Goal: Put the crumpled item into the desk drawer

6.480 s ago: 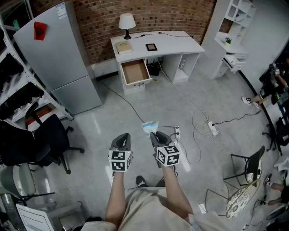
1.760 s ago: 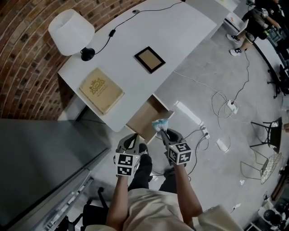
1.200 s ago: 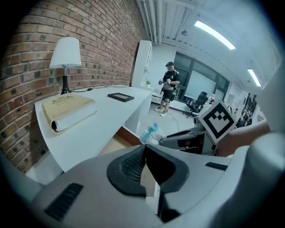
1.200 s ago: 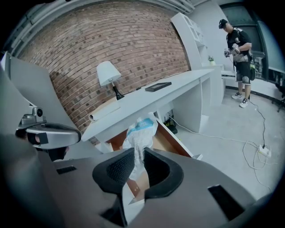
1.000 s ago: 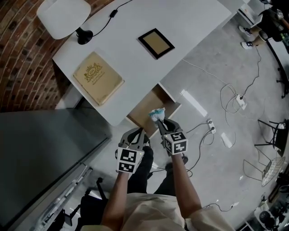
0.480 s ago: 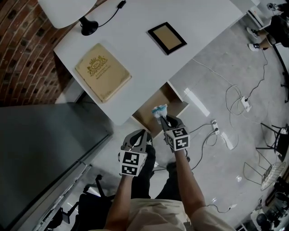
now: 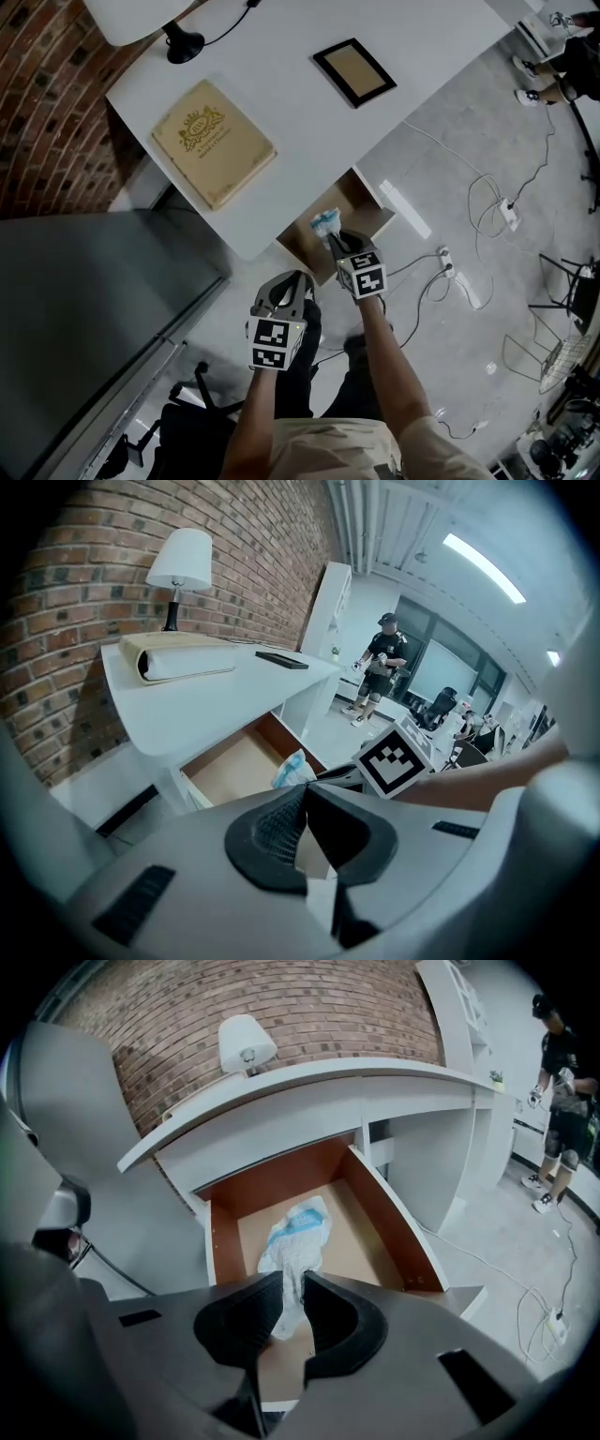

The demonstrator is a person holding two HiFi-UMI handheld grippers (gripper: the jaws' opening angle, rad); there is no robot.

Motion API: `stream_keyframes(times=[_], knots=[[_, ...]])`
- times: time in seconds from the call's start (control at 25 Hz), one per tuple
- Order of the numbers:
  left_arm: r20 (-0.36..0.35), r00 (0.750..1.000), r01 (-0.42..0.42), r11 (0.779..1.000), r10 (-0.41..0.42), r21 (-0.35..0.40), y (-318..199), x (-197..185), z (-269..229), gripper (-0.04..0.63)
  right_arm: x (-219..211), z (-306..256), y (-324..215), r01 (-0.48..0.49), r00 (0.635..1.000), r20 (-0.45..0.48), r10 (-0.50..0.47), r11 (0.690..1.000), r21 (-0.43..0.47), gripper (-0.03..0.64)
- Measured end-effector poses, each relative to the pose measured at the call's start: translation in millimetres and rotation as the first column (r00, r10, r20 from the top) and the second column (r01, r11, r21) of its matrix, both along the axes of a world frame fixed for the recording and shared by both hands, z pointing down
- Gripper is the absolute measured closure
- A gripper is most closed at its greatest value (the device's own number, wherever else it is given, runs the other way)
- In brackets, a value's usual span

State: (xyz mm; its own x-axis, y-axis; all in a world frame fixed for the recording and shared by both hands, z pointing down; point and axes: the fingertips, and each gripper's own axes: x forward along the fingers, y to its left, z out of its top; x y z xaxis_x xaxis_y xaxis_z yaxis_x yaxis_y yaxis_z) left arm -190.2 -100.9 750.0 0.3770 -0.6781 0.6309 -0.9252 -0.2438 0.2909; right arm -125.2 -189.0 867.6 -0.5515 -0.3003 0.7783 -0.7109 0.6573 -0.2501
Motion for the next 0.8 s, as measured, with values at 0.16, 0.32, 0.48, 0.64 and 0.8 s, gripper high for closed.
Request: stream_keyframes(times=[0.16,0.32,0.48,0.64,0.8], knots=[[-0.008,1.000,0.000,1.000,0.000,0.000,1.5,1.1,2.4,0.578,-10.1,14.2,0.5,0.020,1.000,-0.015,-0.021,0.999,-0.031,0.523],[-0.010,1.000,-0.010,1.000,0.010,0.001,0.5,-0.8,0.8,0.578,-21.4,17.3,-2.0,0.047,0.999,-0.026,-0.048,0.998,-0.040,0.522],[-0.019,1.000,-0.003,1.000,0.003,-0.013,8.5,-5.3,4.5,0.578,-32.8,26.6,-9.2,0.066,0.997,-0.040,-0.068,0.997,-0.037,0.520],[-0.029,1.000,0.010,0.999,-0.011,-0.031,19.9,-7.9,15.6,0.578,-43.0,32.6,-13.5,0.046,0.998,-0.042,-0.048,0.998,-0.042,0.518],[-0.020,1.000,-0.007,0.999,0.006,-0.040,22.7,-8.0,16.4,0.578,-51.3,41.3,-12.0,0.063,0.996,-0.060,-0.066,0.997,-0.045,0.517]])
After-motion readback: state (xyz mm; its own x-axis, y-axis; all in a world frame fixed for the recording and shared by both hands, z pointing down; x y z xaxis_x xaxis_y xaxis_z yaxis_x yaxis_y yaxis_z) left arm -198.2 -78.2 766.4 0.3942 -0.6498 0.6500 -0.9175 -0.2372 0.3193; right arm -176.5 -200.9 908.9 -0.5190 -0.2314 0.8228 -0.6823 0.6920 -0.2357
